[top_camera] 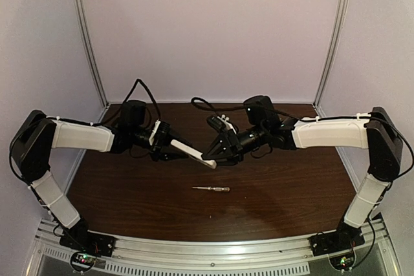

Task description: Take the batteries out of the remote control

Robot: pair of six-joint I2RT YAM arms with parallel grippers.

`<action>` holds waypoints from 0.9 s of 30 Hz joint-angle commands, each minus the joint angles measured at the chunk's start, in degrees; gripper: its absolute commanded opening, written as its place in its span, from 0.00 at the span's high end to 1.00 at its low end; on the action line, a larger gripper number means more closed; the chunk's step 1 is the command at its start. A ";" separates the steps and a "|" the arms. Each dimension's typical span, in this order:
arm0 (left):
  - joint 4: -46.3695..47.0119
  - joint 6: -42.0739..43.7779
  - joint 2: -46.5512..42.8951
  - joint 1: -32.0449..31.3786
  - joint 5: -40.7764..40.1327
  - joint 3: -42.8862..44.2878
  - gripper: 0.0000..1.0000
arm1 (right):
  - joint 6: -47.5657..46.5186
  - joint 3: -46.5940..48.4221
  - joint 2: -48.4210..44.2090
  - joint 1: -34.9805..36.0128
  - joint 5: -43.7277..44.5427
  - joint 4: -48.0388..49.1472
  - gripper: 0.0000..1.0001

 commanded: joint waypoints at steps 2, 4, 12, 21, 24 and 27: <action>-0.78 1.46 0.33 -0.53 0.15 1.14 0.69 | 2.19 1.08 0.20 0.38 -1.82 5.95 0.61; -1.40 1.84 0.25 -0.68 0.13 1.31 0.76 | 2.63 0.99 0.50 0.38 -1.68 6.45 0.61; -4.04 2.61 -0.56 -0.81 0.88 1.79 0.92 | 1.16 0.87 -0.13 0.24 0.96 4.78 0.49; -2.66 -2.41 -1.64 -0.81 -2.08 0.84 1.00 | -12.42 4.94 -4.48 0.16 17.15 -14.01 0.01; -1.52 -5.32 -2.01 -0.81 -3.04 0.50 1.00 | -13.92 3.84 -7.37 0.19 21.07 -13.62 0.00; -0.80 -9.81 -2.31 -0.81 -4.06 0.72 1.00 | -16.73 3.13 -9.98 0.51 27.19 -14.45 0.00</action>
